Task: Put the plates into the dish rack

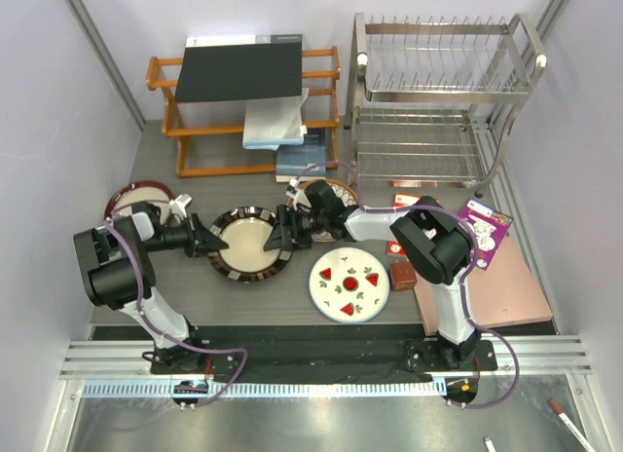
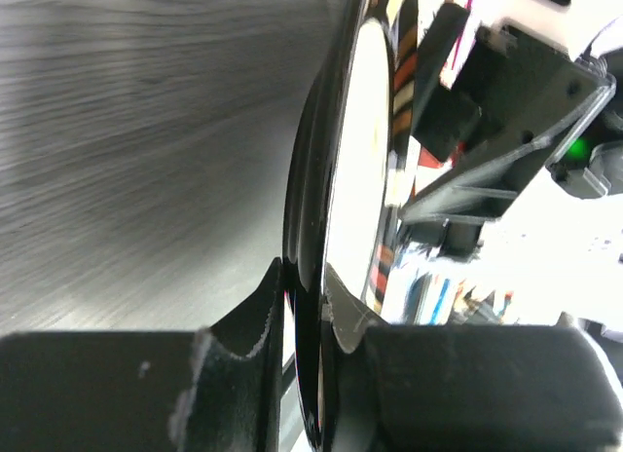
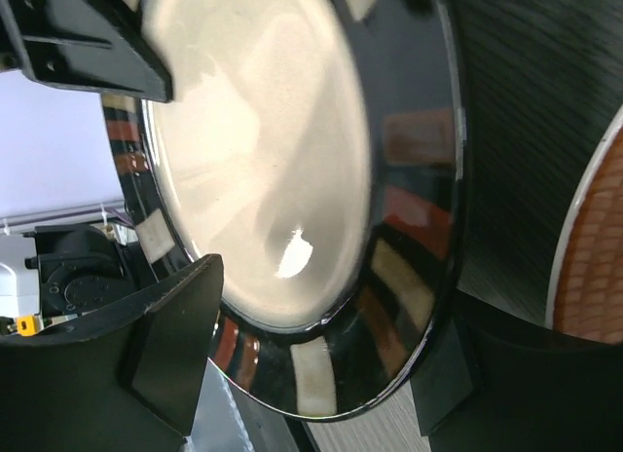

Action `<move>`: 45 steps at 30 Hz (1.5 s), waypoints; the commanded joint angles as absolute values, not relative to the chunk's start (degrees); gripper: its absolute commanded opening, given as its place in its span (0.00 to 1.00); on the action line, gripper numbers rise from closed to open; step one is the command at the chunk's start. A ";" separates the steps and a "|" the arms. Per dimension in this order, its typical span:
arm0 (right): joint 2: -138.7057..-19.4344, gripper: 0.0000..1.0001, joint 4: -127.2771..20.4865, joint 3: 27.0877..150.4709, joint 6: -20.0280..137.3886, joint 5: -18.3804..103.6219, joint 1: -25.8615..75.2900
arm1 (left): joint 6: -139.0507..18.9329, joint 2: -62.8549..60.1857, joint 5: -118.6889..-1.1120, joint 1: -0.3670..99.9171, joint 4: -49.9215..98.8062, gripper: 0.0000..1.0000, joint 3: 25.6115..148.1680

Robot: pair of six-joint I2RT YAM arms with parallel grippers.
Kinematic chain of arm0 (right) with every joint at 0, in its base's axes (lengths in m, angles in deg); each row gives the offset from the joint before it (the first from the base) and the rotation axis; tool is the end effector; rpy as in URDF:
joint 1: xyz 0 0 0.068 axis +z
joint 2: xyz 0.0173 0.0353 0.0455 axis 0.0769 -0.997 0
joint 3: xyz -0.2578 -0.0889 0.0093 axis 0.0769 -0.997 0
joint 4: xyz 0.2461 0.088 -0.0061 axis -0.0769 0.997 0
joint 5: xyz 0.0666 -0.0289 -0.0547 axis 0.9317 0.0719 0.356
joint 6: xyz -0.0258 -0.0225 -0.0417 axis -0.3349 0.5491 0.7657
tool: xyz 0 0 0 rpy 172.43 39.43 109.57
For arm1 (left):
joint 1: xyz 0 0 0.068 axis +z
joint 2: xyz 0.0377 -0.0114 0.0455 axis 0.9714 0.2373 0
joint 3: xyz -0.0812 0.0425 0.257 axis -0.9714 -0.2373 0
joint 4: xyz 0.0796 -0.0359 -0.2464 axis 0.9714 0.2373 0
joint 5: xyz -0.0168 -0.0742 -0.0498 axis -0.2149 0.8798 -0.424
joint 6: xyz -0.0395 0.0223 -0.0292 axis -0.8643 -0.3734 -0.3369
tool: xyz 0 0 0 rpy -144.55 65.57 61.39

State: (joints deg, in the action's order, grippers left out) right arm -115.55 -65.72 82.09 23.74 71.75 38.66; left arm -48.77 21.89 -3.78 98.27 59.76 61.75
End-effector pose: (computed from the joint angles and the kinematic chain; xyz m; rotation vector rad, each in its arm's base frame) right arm 0.3005 0.3100 0.1419 -0.4399 2.4712 1.4425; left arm 0.2596 0.0702 0.1308 -0.4042 2.4129 -1.4912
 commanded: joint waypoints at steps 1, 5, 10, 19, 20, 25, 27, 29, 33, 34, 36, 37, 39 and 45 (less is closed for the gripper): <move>-111.63 0.76 -65.50 83.72 26.29 71.63 38.74 | -29.73 22.74 11.52 97.63 81.15 0.03 69.72; -111.37 0.76 -65.59 84.34 26.21 72.07 38.39 | 9.79 33.81 15.42 97.63 121.78 0.00 82.72; -110.32 0.78 -66.82 84.08 25.86 72.60 37.69 | 9.70 36.98 18.41 97.81 121.64 0.00 82.05; -108.64 0.78 -69.81 83.98 25.68 74.35 34.79 | 11.03 38.49 19.82 95.79 121.73 0.00 80.73; -108.73 0.74 -70.33 84.07 25.59 74.62 34.79 | 10.76 38.40 19.73 95.53 121.73 0.00 80.90; -109.26 0.68 -69.73 84.25 25.76 76.99 35.14 | 10.23 39.19 19.82 94.73 121.64 0.00 81.25; -109.43 0.66 -68.85 84.16 27.25 77.43 35.40 | 10.23 39.62 19.90 94.73 121.73 0.00 81.34; -109.43 0.60 -68.32 83.90 27.70 77.87 35.93 | 10.32 39.80 19.73 94.73 121.73 0.00 81.52; -108.91 0.43 -67.79 83.28 28.93 78.31 36.46 | 10.32 40.07 19.73 94.73 121.73 0.00 81.78; -108.21 0.38 -67.09 83.19 30.15 78.40 36.63 | 10.41 39.89 19.64 94.64 121.64 0.00 81.96; -107.59 0.21 -65.86 83.28 31.82 78.49 36.72 | 10.49 39.63 19.47 94.64 121.73 0.07 82.13; -107.24 0.15 -64.38 83.37 32.62 78.57 36.72 | 10.67 39.10 19.47 94.73 121.64 0.12 82.22; -105.75 0.01 -62.09 83.46 36.04 78.49 36.72 | 11.11 39.01 18.85 94.64 121.73 0.24 82.40; -99.43 0.01 -50.84 85.12 45.34 79.10 35.32 | 12.78 38.75 17.36 96.39 121.82 0.99 83.97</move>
State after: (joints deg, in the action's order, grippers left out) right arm -108.60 -55.97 82.49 38.21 75.01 36.03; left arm 11.16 40.58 13.44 94.78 101.66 81.53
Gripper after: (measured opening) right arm 0.125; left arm 0.797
